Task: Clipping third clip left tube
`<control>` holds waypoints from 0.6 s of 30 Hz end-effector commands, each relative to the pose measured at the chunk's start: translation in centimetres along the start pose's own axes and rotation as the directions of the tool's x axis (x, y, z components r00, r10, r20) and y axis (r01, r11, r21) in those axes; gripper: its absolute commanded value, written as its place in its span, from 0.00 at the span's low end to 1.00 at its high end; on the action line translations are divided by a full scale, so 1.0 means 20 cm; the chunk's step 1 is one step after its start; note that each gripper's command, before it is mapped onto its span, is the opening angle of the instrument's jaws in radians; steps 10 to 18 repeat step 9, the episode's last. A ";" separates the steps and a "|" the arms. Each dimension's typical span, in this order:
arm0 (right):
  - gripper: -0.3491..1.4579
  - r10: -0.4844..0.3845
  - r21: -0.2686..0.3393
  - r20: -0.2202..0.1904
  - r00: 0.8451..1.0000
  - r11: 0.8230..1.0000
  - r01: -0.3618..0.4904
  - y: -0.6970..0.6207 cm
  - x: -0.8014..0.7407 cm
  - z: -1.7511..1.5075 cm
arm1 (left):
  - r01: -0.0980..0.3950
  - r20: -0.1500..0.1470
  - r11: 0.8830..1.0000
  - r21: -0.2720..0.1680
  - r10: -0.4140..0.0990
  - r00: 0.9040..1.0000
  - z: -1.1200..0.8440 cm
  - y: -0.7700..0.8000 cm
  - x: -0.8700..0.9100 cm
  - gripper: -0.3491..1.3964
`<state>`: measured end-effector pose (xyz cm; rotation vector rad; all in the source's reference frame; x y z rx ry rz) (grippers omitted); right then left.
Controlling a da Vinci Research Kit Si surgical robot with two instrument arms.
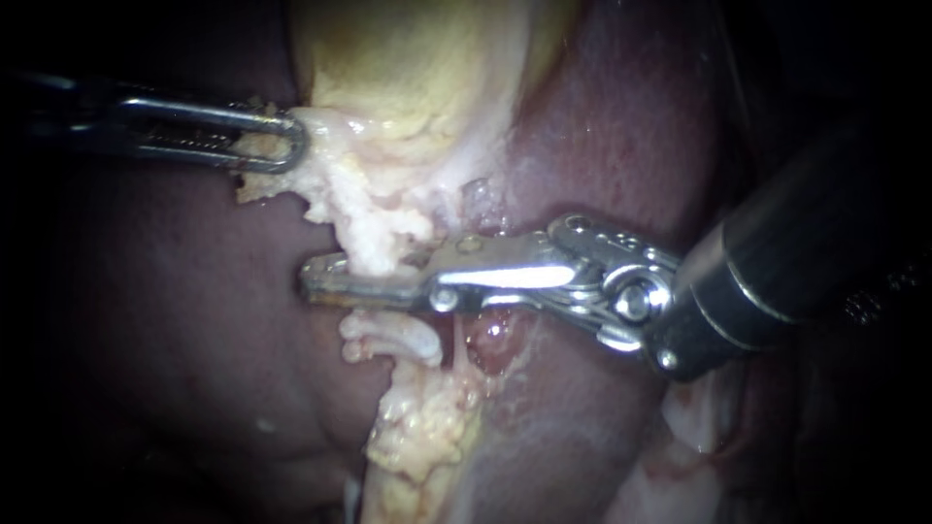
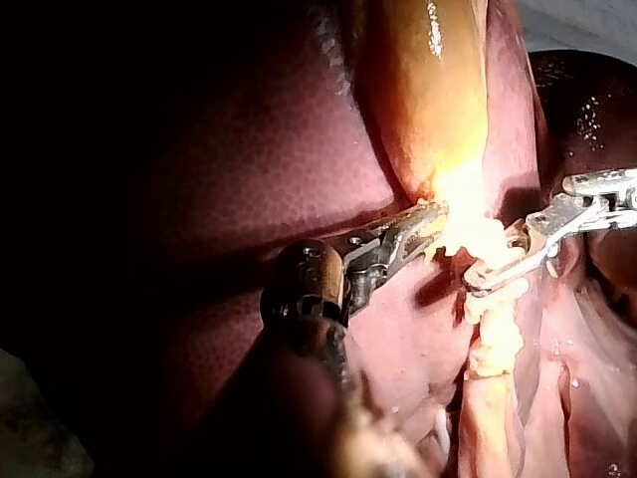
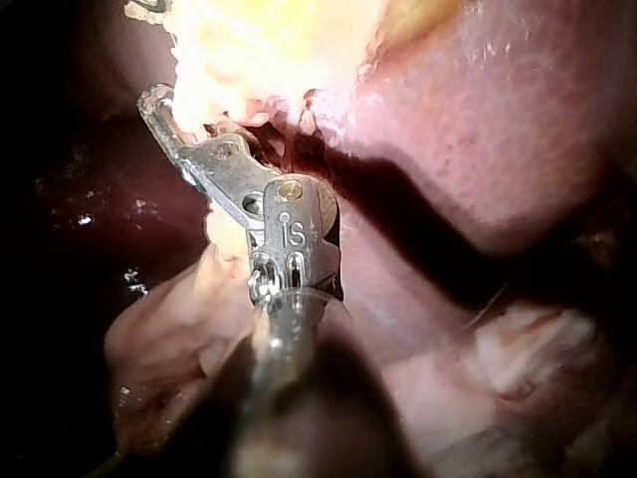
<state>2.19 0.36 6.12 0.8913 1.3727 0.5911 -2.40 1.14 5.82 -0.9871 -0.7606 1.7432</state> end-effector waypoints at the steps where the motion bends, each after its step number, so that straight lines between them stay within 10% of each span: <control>1: 0.00 0.000 0.001 0.000 1.000 1.000 0.000 0.000 0.000 0.000 | 0.000 0.000 1.000 0.000 0.000 1.000 0.000 0.000 0.000 0.00; 18: 0.00 0.000 0.005 0.001 1.000 1.000 0.000 0.003 0.000 -0.001 | 0.000 0.000 1.000 0.000 0.000 1.000 0.000 0.000 0.000 0.00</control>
